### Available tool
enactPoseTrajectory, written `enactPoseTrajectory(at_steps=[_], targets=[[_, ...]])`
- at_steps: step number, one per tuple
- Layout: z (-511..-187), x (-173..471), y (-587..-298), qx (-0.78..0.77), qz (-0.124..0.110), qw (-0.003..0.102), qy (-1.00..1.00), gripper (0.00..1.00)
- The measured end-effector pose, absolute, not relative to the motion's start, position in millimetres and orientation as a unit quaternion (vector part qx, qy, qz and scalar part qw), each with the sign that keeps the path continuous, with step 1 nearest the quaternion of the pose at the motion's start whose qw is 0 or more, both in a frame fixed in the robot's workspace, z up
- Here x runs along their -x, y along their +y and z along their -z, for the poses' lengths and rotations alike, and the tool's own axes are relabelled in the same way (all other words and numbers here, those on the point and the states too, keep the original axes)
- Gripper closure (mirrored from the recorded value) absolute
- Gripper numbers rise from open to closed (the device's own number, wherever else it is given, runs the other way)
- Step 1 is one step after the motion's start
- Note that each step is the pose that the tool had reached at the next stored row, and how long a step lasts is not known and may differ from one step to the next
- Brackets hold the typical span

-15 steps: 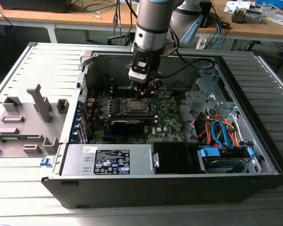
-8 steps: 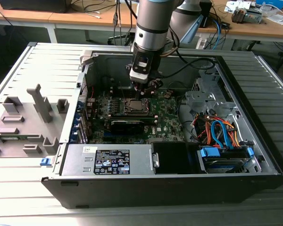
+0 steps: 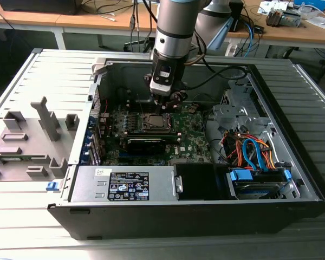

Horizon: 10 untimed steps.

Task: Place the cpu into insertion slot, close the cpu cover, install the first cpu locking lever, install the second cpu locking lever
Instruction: 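Install the first cpu locking lever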

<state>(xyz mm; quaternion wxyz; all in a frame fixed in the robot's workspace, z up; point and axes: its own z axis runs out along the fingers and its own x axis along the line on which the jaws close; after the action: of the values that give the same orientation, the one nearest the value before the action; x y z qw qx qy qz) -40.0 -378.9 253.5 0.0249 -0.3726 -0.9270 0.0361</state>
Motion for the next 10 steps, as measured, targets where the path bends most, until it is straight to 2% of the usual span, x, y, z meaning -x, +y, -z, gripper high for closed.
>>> enactPoseTrajectory(at_steps=[10], targets=[[-253.4,40.0,-378.9,0.357,-0.036,0.024,-0.933,0.89]])
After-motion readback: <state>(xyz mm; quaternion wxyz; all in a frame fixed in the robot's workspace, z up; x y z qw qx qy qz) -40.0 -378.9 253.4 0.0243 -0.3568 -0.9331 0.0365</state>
